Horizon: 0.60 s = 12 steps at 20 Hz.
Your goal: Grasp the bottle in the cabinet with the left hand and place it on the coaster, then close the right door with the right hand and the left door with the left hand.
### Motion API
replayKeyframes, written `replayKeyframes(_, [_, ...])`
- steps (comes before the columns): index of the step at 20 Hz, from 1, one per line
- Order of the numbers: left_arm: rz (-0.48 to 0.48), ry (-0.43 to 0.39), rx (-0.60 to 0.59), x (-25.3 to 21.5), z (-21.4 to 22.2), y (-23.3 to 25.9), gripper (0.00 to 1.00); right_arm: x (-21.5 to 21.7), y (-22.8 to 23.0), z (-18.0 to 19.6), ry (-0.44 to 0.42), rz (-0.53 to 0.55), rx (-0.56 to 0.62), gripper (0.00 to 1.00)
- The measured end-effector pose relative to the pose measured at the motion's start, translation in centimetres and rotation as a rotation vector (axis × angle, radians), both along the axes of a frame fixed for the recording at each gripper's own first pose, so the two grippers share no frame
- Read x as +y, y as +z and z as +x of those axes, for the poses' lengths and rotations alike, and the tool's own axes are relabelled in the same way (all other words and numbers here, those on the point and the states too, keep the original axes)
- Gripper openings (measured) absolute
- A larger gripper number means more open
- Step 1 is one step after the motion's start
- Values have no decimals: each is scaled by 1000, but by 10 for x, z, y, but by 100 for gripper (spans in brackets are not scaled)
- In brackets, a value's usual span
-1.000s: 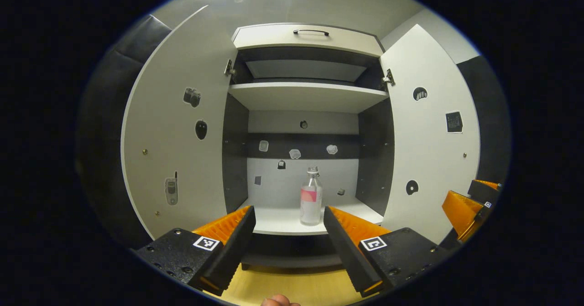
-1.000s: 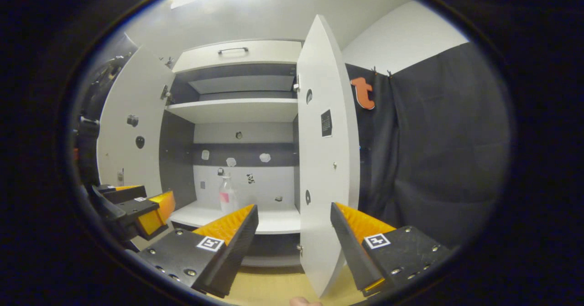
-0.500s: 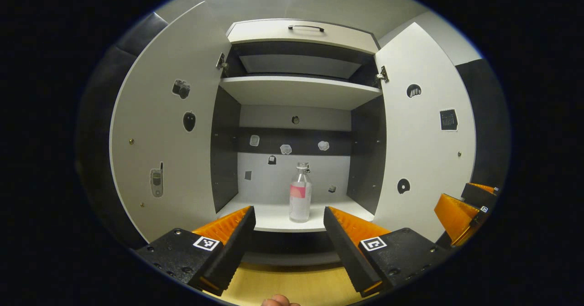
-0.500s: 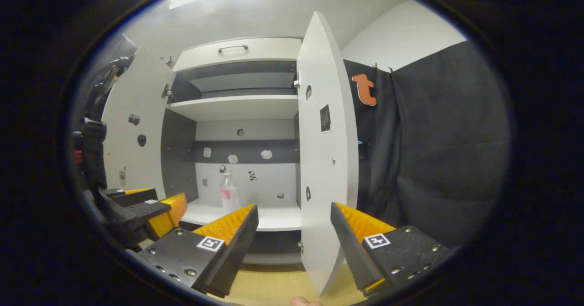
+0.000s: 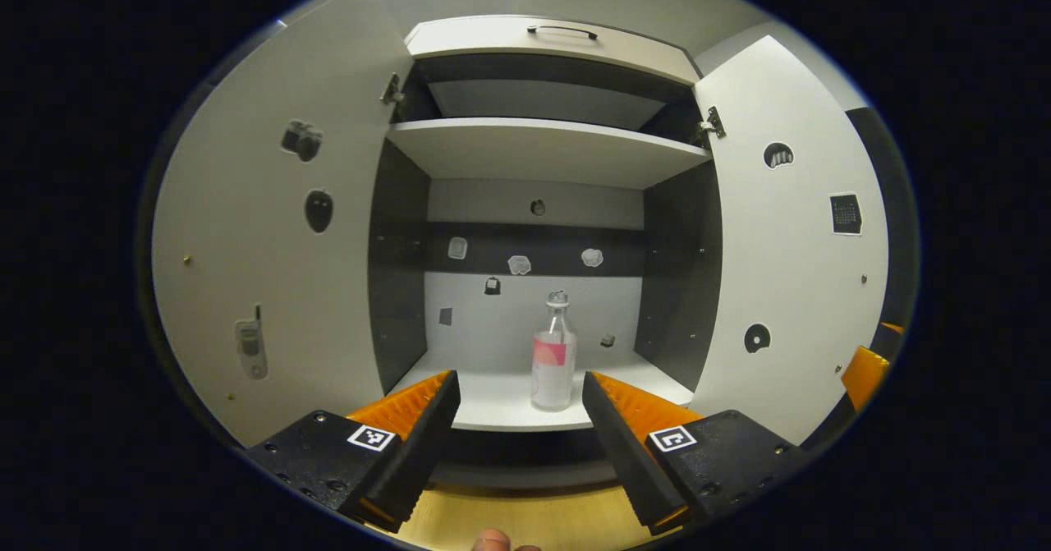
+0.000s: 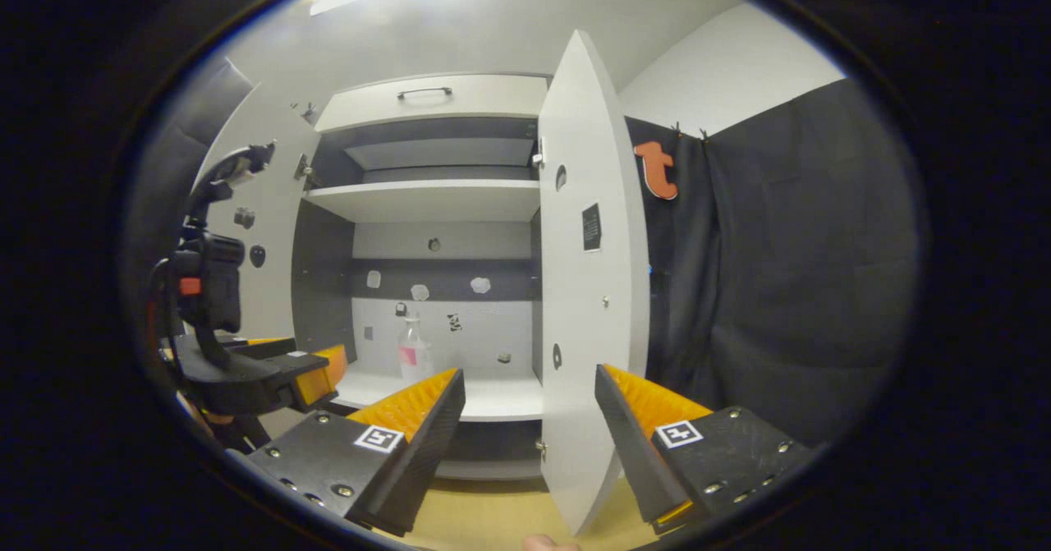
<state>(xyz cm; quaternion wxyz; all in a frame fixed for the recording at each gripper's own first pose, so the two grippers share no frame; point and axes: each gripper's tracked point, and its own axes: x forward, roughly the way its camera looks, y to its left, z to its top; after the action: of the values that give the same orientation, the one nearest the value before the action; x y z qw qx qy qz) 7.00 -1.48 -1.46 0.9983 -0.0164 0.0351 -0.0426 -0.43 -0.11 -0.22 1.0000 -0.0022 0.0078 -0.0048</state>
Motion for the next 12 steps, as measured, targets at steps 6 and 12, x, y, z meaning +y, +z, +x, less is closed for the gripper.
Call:
replayKeyframes(6, [64, -53, 5, -27, 81, 0, 96, -16, -12, 12, -129, -26, 14, 96])
replayKeyframes(12, [78, -17, 65, -31, 151, -23, 98, -53, -23, 10, -272, -52, 12, 96])
